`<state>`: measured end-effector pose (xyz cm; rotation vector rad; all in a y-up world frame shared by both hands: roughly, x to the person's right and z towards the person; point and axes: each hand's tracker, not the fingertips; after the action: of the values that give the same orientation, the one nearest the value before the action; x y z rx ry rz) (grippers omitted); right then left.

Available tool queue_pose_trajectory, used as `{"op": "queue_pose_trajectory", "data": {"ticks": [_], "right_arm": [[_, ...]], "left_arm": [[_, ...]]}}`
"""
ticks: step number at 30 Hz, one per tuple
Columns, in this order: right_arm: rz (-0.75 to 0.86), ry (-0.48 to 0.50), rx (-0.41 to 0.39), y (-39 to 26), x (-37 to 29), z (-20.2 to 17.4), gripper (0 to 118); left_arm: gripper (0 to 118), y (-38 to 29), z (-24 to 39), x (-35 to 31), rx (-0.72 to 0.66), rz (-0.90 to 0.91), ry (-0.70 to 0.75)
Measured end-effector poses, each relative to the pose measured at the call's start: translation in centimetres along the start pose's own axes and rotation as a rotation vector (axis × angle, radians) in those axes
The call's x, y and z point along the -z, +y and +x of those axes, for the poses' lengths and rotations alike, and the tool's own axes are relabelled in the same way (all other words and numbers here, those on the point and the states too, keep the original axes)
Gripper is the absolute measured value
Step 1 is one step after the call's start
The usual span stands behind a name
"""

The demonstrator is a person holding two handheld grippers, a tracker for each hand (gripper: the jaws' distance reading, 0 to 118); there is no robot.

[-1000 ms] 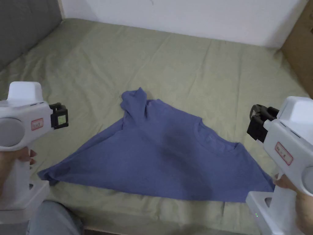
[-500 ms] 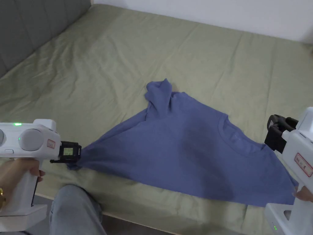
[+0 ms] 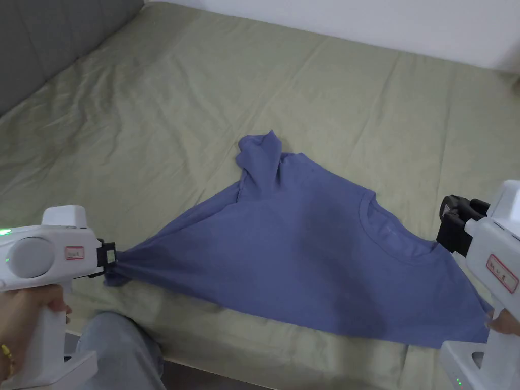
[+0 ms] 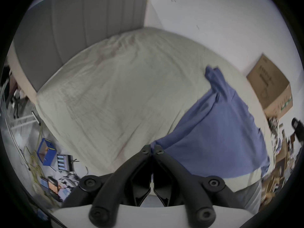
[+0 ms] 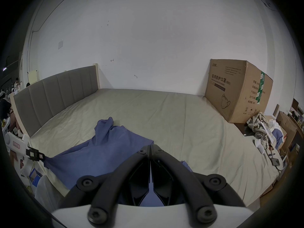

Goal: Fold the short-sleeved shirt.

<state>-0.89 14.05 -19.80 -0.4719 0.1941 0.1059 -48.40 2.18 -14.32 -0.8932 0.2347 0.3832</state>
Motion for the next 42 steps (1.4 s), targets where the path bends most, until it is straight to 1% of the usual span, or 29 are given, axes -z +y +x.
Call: {"op": "queue_pose_trajectory", "data": {"ticks": [3, 5, 6, 7, 8, 9, 10, 11, 12, 14, 16, 18, 20, 22, 26, 29, 30, 32, 33, 34, 35, 36, 38, 40, 42], "right_arm": [[-0.029, 0.034, -0.022, 2.1, 1.7, -0.1, 0], [-0.058, 0.083, -0.044, 3.8, 3.3, -0.2, 0], [-0.061, 0.09, -0.052, 4.7, 4.2, -0.4, 1], [-0.075, 0.107, -0.065, 5.6, 5.2, -0.7, 6], [-0.117, 0.125, -0.089, 6.7, 6.6, -1.0, 22], [-0.159, 0.14, -0.108, 7.7, 8.0, -1.1, 64], [-0.195, 0.154, -0.116, 8.5, 9.6, -1.3, 94], [-0.24, 0.177, -0.13, 9.2, 11.3, -1.7, 111], [-0.273, 0.189, -0.134, 9.9, 13.1, -2.1, 114], [-0.332, 0.171, -0.159, 10.7, 16.3, -3.1, 114], [-0.365, 0.182, -0.2, 11.2, 19.6, -4.3, 114], [-0.451, 0.188, -0.25, 11.1, 23.6, -5.5, 114], [-0.527, 0.16, -0.28, 10.4, 27.5, -6.6, 114], [-0.613, 0.153, -0.316, 9.3, 31.2, -7.5, 114], [-0.71, 0.133, -0.355, 6.4, 36.8, -8.6, 113], [-0.723, 0.114, -0.34, 5.1, 39.1, -8.8, 109], [-0.725, 0.102, -0.321, 4.9, 39.7, -8.7, 104], [-0.715, 0.11, -0.259, 4.9, 40.4, -8.4, 89], [-0.719, 0.125, -0.234, 4.9, 40.6, -8.0, 72], [-0.728, 0.137, -0.227, 5.0, 40.6, -7.8, 52], [-0.746, 0.173, -0.219, 5.0, 40.6, -7.7, 29], [-0.757, 0.204, -0.231, 5.0, 40.5, -7.7, 3], [-0.747, 0.204, -0.236, 5.4, 39.6, -7.6, 3], [-0.752, 0.243, -0.231, 6.2, 38.5, -7.1, 3], [-0.715, 0.259, -0.22, 7.8, 35.5, -6.9, 2]], "left_arm": [[0, -0.1, 0.4, -2.2, -0.045, 0.102, -0.024], [0, -0.3, 0.8, -3.2, -0.054, 0.143, -0.039], [0, -0.2, 1.1, -3.5, -0.053, 0.153, -0.037], [0, -0.3, 1.3, -3.7, -0.054, 0.155, -0.035], [0, -0.3, 1.5, -4.0, -0.057, 0.166, -0.04], [0, -0.4, 1.6, -4.2, -0.066, 0.17, -0.043], [0, -0.3, 1.8, -4.2, -0.074, 0.176, -0.048], [0, -0.4, 1.8, -4.4, -0.083, 0.183, -0.053], [0, -0.5, 1.9, -4.6, -0.088, 0.186, -0.054], [0, -0.6, 2.1, -4.8, -0.097, 0.191, -0.051], [0, -0.6, 2.1, -4.8, -0.107, 0.186, -0.043], [0, -0.5, 2.1, -4.6, -0.134, 0.173, -0.025], [0, -0.4, 2.1, -4.2, -0.155, 0.156, -0.013], [0, -0.2, 2.1, -3.7, -0.168, 0.142, -0.004], [0, 0.0, 2.1, -2.8, -0.182, 0.118, 0.031], [0, 0.3, 2.0, -2.0, -0.188, 0.101, 0.035], [0, 0.3, 1.9, -1.7, -0.185, 0.093, 0.039], [0, 0.4, 1.8, -1.2, -0.176, 0.078, 0.047], [0, 0.4, 1.7, -1.0, -0.182, 0.074, 0.051], [0, 0.4, 1.6, -0.9, -0.19, 0.072, 0.049], [0, 0.4, 1.5, -0.8, -0.201, 0.069, 0.045], [0, 0.4, 1.5, -0.6, -0.209, 0.066, 0.044], [0, 0.2, 1.7, -0.5, -0.207, 0.067, 0.05], [0, 0.2, 1.7, -0.4, -0.213, 0.067, 0.051], [0, 0.4, 1.7, -0.8, -0.242, 0.09, 0.035]]}}
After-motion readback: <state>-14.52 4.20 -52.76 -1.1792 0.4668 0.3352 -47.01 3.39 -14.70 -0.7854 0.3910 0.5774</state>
